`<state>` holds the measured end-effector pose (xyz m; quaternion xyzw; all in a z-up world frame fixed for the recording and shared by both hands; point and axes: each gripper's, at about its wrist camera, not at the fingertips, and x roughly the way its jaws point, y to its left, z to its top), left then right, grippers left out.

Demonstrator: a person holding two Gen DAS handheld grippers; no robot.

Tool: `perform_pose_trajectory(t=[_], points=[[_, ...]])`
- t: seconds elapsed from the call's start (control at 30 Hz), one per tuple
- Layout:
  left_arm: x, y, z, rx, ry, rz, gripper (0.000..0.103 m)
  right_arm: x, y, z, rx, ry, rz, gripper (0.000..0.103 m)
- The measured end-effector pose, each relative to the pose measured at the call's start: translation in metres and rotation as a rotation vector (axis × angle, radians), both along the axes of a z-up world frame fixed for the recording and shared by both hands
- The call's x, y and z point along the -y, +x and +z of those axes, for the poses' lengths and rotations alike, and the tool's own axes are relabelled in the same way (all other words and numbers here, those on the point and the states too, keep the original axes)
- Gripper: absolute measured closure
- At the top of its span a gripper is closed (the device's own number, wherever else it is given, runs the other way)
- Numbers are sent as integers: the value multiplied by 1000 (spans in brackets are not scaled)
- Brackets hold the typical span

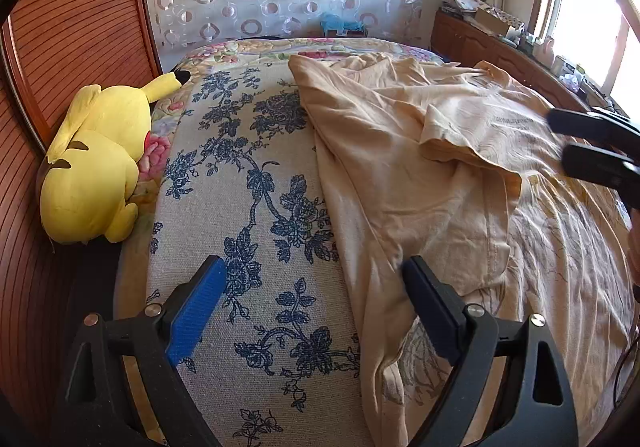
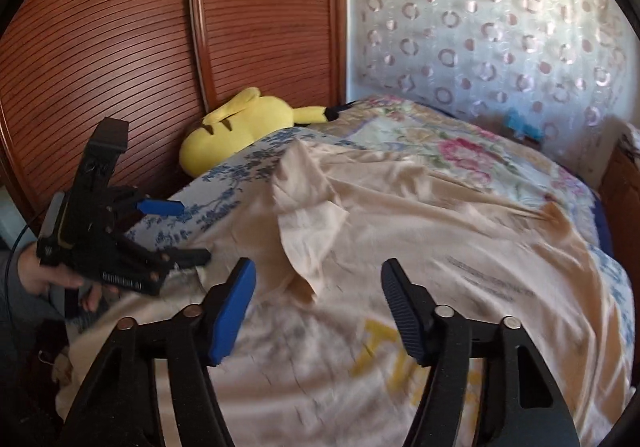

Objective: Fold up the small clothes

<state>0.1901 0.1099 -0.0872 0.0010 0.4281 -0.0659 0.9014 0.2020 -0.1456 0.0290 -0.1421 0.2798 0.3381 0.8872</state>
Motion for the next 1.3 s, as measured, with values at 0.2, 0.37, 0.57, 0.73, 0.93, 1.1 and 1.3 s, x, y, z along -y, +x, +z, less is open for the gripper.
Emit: perform_pose_trajectory(t=[0.2,0.37,0.57,0.73,0.93,1.1,1.3], points=[[-1,-1,0,2,-9,1,13,-38,39,-21,-108,-29,32,62],[-2,-1,-1,3,-11,1,13,-56,57,-27,-110,-121,24,62],[-7,-2,-1,10,-31,14,13,-46,77,-30,-100,-131,-66,96],[-20,-3,-1,18,-74,59,13,-6,85,-22,-92,10,-236,96],[-23,-2,-1,18,-67,84,12,2,60,-23,-86,26,-213,90],[-31,-5,0,32,-79,125,12,-3,26,-31,-125,58,-98,84],[-61,-24,11,154,-244,180,12,-32,4,-51,-180,51,44,83]])
